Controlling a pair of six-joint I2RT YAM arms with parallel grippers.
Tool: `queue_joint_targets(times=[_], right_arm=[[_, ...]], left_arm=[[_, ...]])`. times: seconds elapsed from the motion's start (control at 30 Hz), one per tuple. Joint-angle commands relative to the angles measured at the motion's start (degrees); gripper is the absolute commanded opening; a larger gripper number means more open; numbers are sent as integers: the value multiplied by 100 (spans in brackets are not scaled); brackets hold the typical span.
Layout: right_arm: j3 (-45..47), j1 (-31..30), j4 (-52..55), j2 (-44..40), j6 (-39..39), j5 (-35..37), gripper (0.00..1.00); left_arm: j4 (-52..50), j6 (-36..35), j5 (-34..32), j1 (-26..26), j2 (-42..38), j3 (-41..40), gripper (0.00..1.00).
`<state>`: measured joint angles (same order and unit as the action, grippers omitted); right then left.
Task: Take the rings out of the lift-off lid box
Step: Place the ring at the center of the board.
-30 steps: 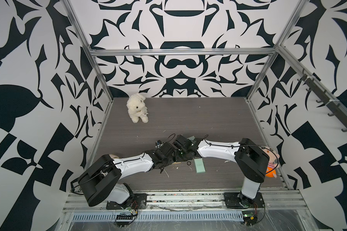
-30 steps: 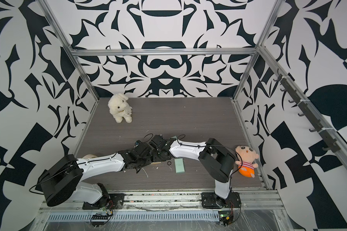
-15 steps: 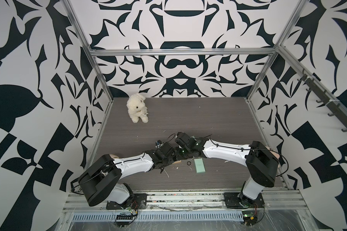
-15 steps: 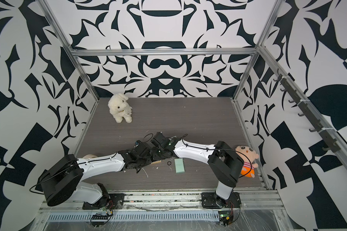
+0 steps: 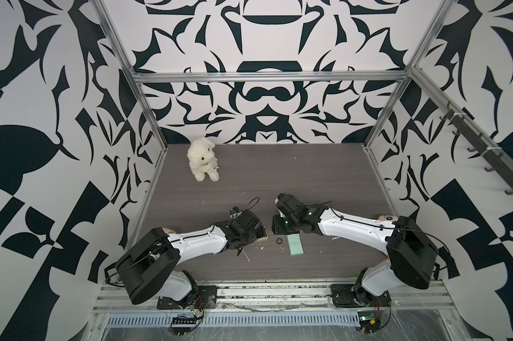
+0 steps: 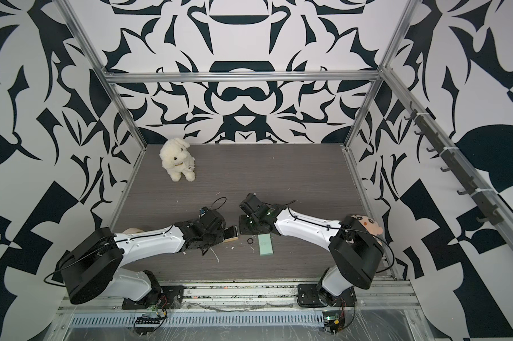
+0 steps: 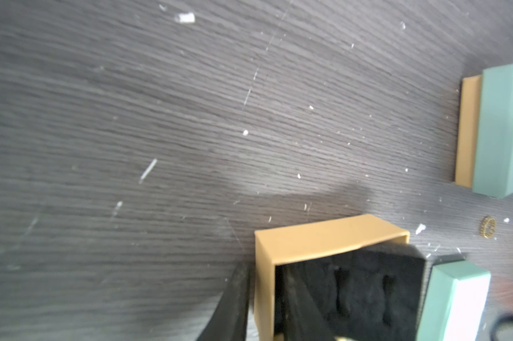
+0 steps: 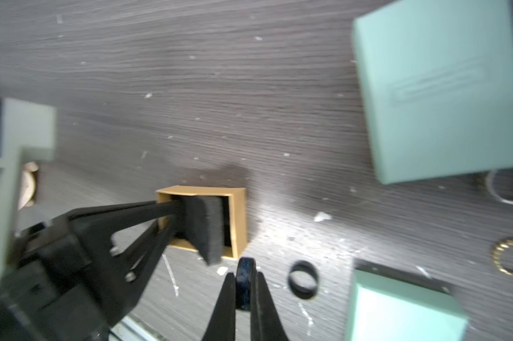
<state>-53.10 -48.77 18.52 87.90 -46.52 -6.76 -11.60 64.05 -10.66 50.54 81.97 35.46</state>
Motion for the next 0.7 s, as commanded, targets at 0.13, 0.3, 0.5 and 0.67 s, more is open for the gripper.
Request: queue_joint_targets(times=[0.13, 0.3, 0.5, 0.67], right_arm=[[319, 308, -484, 100, 98, -493, 8], [368, 438, -674, 301, 132, -720, 8], [465, 518, -808, 456, 124, -790, 8], [562, 522, -827, 472, 100, -678, 8]], left_arm=[[-613, -112, 38, 5, 192, 21, 25], [-706, -119, -22, 5, 113, 33, 27], [-852, -165, -96, 7, 21, 123, 30], [-941, -200, -144, 6, -62, 187, 33]])
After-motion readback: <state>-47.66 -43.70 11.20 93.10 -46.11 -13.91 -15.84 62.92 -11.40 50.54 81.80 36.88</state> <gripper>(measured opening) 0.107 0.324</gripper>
